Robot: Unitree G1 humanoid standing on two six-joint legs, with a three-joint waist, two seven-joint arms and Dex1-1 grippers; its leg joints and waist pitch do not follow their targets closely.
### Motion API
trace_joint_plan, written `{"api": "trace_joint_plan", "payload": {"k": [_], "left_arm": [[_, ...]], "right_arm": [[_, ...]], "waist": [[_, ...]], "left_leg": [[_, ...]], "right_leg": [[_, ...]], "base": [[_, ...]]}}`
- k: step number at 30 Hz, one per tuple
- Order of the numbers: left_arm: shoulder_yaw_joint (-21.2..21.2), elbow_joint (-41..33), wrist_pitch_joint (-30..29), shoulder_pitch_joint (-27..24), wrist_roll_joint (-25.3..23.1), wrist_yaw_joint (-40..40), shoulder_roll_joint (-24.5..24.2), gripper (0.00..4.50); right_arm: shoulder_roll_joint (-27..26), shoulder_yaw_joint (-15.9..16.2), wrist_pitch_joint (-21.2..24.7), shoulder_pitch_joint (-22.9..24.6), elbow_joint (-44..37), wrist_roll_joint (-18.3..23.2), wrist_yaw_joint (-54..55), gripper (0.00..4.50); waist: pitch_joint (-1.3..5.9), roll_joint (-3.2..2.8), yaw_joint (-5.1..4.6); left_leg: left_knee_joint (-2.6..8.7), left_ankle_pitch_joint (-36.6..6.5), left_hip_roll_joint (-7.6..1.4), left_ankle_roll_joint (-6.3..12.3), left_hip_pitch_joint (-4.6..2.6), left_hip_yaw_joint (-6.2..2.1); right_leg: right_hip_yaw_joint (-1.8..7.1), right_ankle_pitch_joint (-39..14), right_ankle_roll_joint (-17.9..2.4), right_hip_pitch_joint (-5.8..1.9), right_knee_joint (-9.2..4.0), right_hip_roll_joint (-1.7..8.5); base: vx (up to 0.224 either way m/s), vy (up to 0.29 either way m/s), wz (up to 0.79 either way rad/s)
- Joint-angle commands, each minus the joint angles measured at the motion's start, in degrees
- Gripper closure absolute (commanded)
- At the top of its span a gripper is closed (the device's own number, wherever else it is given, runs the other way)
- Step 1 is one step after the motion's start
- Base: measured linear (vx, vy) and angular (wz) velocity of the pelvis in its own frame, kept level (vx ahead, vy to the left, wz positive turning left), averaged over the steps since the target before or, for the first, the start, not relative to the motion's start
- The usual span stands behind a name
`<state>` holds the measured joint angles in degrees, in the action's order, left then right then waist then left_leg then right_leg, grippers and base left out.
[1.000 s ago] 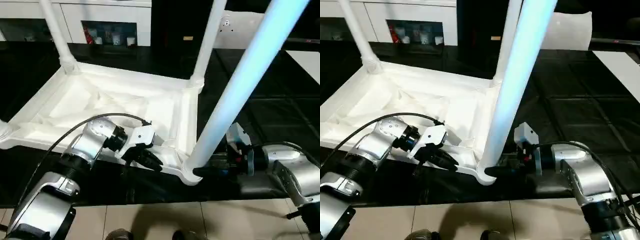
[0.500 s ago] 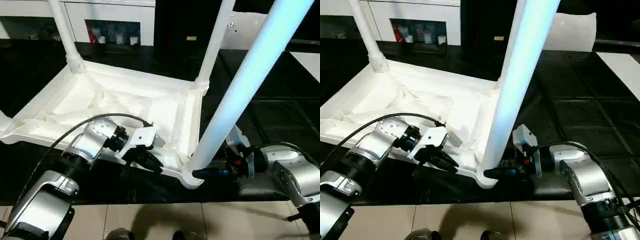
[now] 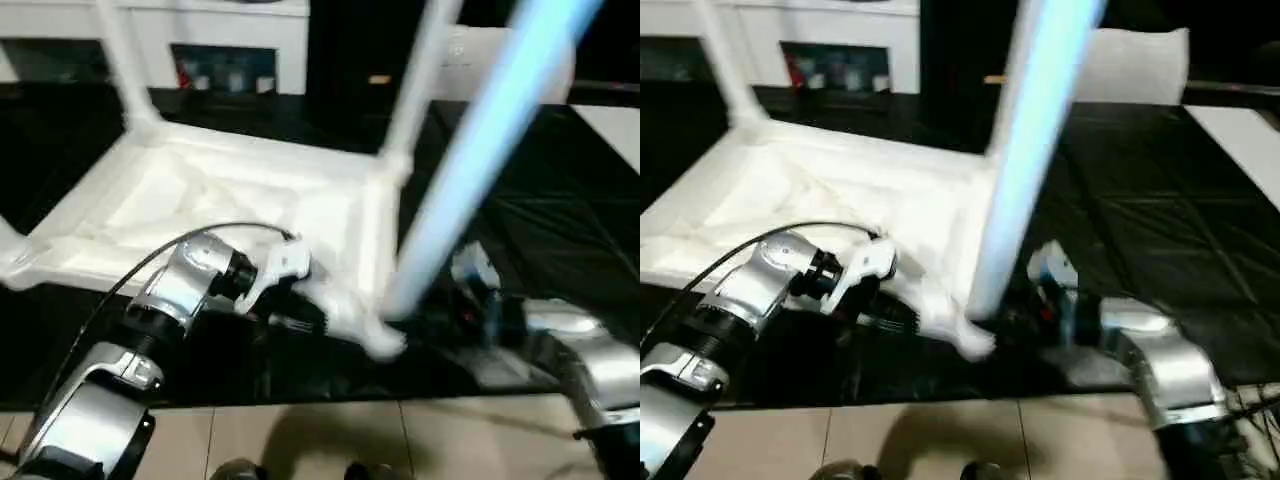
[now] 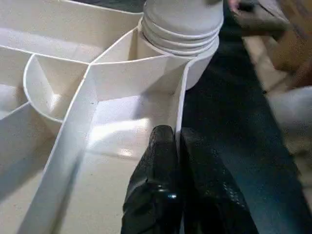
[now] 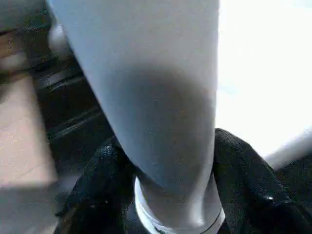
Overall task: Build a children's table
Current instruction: Rotate leg to tighten
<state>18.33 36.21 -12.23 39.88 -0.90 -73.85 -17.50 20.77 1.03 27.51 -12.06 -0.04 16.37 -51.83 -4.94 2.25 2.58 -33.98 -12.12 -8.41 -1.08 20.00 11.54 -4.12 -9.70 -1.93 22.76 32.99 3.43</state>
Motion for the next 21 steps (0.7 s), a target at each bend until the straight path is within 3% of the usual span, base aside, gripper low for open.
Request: {"api": "trace_joint_plan", "payload": {"k": [1, 2, 3, 5, 6, 7, 8, 9, 10, 11, 14, 15, 16, 21], "left_arm": [[-0.31, -2.03, -3.84, 0.11, 2.07, 9.13, 7.8, 4.5], [-1.16, -2.04, -5.26, 0.31, 2.07, 11.65, 9.29, 4.5], [-1.54, -2.04, -5.9, 0.4, 2.06, 12.8, 9.97, 4.5], [-5.08, -0.73, -8.72, 1.97, 2.6, 22.4, 15.08, 4.5], [-5.08, -0.73, -8.72, 1.97, 2.6, 22.4, 15.08, 4.5], [-6.99, -0.08, -8.95, 3.07, 2.65, 27.97, 17.18, 4.5], [-8.1, 0.13, -9.15, 3.68, 2.54, 31.36, 18.38, 4.5], [-8.28, -0.12, -9.18, 3.96, 2.11, 33.06, 19.03, 4.5], [-8.34, -0.52, -9.44, 4.04, 1.65, 34.1, 19.49, 4.5], [-7.78, -0.85, -9.62, 3.96, 1.25, 33.52, 19.58, 4.5], [-7.26, -1.38, -9.9, 3.74, 0.66, 33.0, 19.57, 4.5], [-6.6, -2.04, -9.83, 3.24, 0.22, 31.33, 18.64, 4.5], [-6.21, -2.7, -10.12, 2.78, -0.16, 30.16, 17.77, 4.5], [-4.58, -4.33, -8.88, 0.94, -0.63, 25.22, 13.64, 4.5]], "right_arm": [[-6.51, 5.73, 4.48, -0.27, -0.09, 0.03, 6.13, 2.47], [-8.72, 5.61, 5.41, -0.57, 0.24, -0.26, 9.1, 2.48], [-9.72, 5.55, 5.84, -0.7, 0.38, -0.39, 10.44, 2.49], [-17.78, 4.92, 7.32, -3.6, 3.92, -3.16, 21.92, 2.49], [-17.78, 4.92, 7.32, -3.6, 3.92, -3.16, 21.92, 2.49], [-21.25, 4.05, 7.29, -5.42, 5.85, -3.65, 26.34, 2.49], [-23.31, 3.39, 7.27, -6.46, 6.87, -3.9, 28.93, 2.49], [-24.38, 2.92, 6.24, -7.19, 7.63, -4.0, 30.14, 2.49], [-25.21, 2.55, 5.5, -7.6, 8.03, -4.28, 31.04, 2.15], [-25.54, 2.09, 4.36, -7.86, 8.53, -4.32, 31.31, 1.8], [-25.74, 1.53, 3.47, -7.93, 8.7, -4.52, 31.68, 1.61], [-24.59, 1.46, 2.82, -7.25, 7.84, -4.48, 30.26, 1.61], [-23.61, 1.4, 2.44, -6.56, 6.82, -4.82, 29.04, 1.33], [-18.3, 1.25, 1.23, -3.77, 2.93, -4.18, 23.49, 0.88]], "waist": [[2.52, 0.04, -0.91], [2.52, 0.04, -0.91], [2.55, 0.09, -1.51], [2.77, -0.04, -2.26], [2.8, -0.02, -2.47], [3.01, -0.04, -2.51], [2.94, -0.17, -2.88], [3.13, -0.05, -2.86], [3.34, -0.14, -2.62], [3.4, -0.17, -2.53], [3.64, -0.19, -2.26], [3.79, -0.27, -2.18], [3.86, -0.28, -2.03], [4.14, -0.39, -1.76]], "left_leg": [[4.99, -15.88, -5.48, -0.02, -0.77, -3.54], [4.99, -15.88, -5.48, -0.02, -0.77, -3.54], [4.98, -16.61, -5.4, 0.06, -0.66, -3.69], [4.88, -16.22, -5.3, -0.31, -0.49, -3.62], [4.87, -16.46, -5.21, -0.44, -0.51, -3.68], [4.7, -15.68, -5.03, 0.23, -0.42, -3.67], [4.68, -15.29, -5.09, 0.49, -0.48, -3.45], [4.55, -15.04, -4.87, 1.08, -0.47, -3.35], [4.49, -12.91, -4.83, 1.99, -0.31, -3.13], [4.53, -12.05, -4.87, 2.44, -0.3, -3.0], [4.52, -9.32, -4.88, 3.89, 0.11, -2.84], [4.39, -8.1, -4.89, 4.37, 0.05, -2.73], [4.25, -7.12, -4.91, 4.87, 0.16, -2.63], [4.03, -4.56, -5.02, 6.61, 0.27, -2.51]], "right_leg": [[3.44, -34.83, -6.32, -1.39, -6.13, 6.81], [3.44, -34.83, -6.32, -1.39, -6.13, 6.81], [3.37, -34.55, -6.42, -1.38, -6.16, 6.84], [3.48, -32.86, -7.25, -1.29, -5.95, 6.75], [3.43, -33.06, -7.34, -1.21, -5.96, 6.7], [3.43, -32.84, -6.84, -1.68, -6.04, 6.82], [3.67, -31.56, -7.64, -1.13, -5.9, 6.64], [3.62, -31.67, -7.38, -1.38, -6.1, 6.68], [3.81, -29.37, -7.28, -1.58, -5.93, 6.63], [3.87, -27.95, -7.41, -1.56, -5.82, 6.49], [3.9, -22.69, -8.33, -2.03, -5.16, 6.45], [3.92, -20.51, -9.08, -2.09, -4.9, 6.44], [3.96, -18.52, -9.86, -2.26, -4.62, 6.47], [3.87, -13.0, -11.53, -2.6, -3.9, 6.35]], "base": [[0.0, 0.0, 0.0], [0.0, 0.0, 0.0], [0.0, 0.0, 0.0], [0.0, 0.0, 0.0], [0.0, 0.0, 0.0], [0.0, 0.0, 0.0], [0.0, 0.0, 0.0], [0.0, 0.0, 0.0], [0.0, 0.0, 0.0], [0.0, 0.0, 0.0], [0.0, 0.0, 0.0], [0.0, 0.0, 0.0], [0.0, 0.0, 0.0], [0.0, 0.0, 0.0]]}}
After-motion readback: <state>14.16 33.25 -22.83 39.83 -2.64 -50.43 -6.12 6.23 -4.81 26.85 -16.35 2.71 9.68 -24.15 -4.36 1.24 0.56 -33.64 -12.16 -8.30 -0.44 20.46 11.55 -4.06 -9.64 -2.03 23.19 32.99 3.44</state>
